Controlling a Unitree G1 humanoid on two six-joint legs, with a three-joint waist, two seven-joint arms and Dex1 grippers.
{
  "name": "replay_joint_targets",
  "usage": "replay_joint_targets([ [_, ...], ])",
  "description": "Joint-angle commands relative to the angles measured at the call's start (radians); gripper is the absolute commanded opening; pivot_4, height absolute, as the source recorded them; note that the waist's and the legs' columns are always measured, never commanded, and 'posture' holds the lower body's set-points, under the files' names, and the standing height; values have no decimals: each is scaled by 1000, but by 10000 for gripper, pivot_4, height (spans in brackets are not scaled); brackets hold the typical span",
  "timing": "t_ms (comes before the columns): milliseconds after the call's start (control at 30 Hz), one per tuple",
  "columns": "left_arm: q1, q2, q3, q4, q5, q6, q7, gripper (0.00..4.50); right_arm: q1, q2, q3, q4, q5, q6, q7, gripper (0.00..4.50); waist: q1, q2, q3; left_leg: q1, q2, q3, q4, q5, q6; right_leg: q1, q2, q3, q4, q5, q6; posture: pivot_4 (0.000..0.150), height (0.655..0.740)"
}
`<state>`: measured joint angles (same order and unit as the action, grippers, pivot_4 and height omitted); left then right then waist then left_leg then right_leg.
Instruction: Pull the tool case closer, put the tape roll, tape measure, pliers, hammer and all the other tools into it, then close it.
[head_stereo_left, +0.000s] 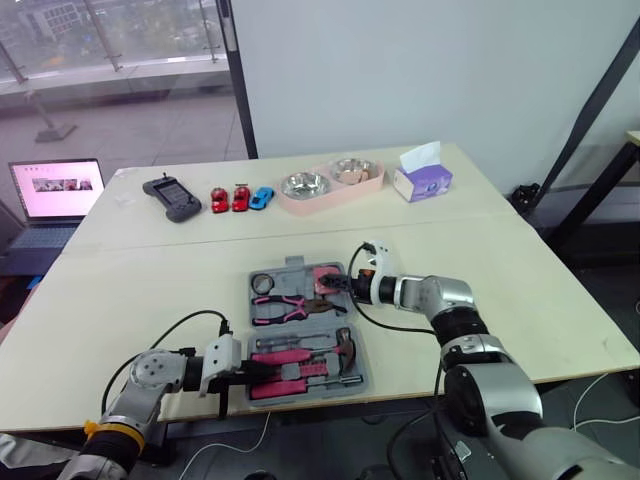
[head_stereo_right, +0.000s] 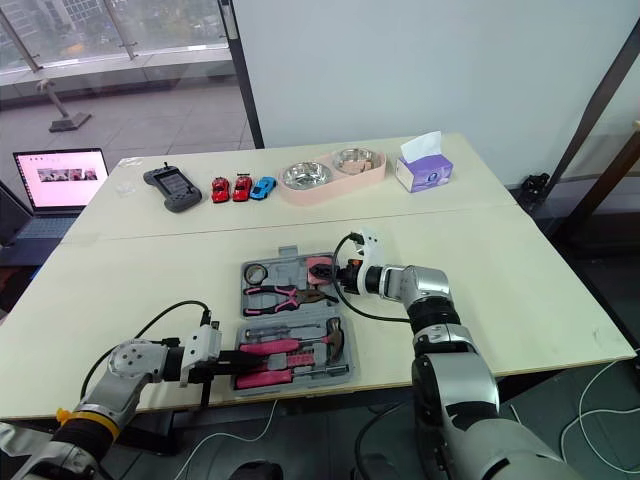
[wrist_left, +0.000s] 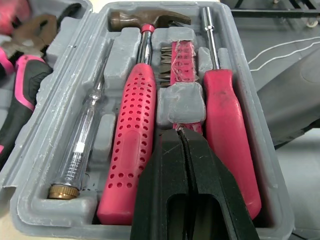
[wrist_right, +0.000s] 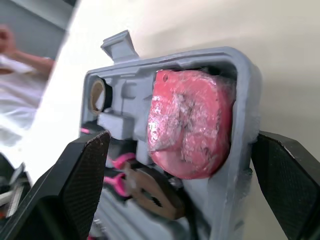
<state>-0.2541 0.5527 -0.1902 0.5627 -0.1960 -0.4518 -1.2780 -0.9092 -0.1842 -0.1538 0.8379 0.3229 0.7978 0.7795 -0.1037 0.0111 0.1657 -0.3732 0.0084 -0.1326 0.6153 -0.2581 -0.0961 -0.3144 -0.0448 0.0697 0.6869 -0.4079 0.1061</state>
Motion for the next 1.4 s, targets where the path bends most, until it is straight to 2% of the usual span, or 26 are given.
replay_joint_targets([
  [33,29,28,-15,128,84,15,30,0,-43,3,17,-22,28,-21,84,44858,0,0,0,0,0,0,0,0,0,0,0,0,0,0,0,1500,7400],
  [233,36,51,0,131,70,2,19,0,-51,-24,48,-36,16,-51,140,44858,-3,0,0,0,1,0,0,0,0,-1,0,0,0,0,0,1500,7400],
  [433,58,81,24,30,38,55,27,0,-36,-52,89,-79,8,-54,195,44858,-15,0,0,-1,2,1,-2,0,0,-3,1,0,0,0,0,1500,7400],
  [967,177,149,128,-310,-87,310,70,0,-6,-80,135,-170,16,-69,245,44858,-15,-1,2,-5,3,3,-2,0,0,-6,0,1,-2,0,0,1500,7400],
  [1233,245,175,247,-482,-220,498,78,0,18,-101,150,-226,19,-59,263,44858,-17,-4,5,-17,2,2,0,0,0,-16,-1,0,-2,0,0,1500,7400],
  [1400,315,221,329,-537,-269,570,81,0,42,-132,166,-331,40,-9,295,44858,-15,-4,6,-17,2,3,0,0,0,-16,-1,0,-3,0,0,1500,7400],
])
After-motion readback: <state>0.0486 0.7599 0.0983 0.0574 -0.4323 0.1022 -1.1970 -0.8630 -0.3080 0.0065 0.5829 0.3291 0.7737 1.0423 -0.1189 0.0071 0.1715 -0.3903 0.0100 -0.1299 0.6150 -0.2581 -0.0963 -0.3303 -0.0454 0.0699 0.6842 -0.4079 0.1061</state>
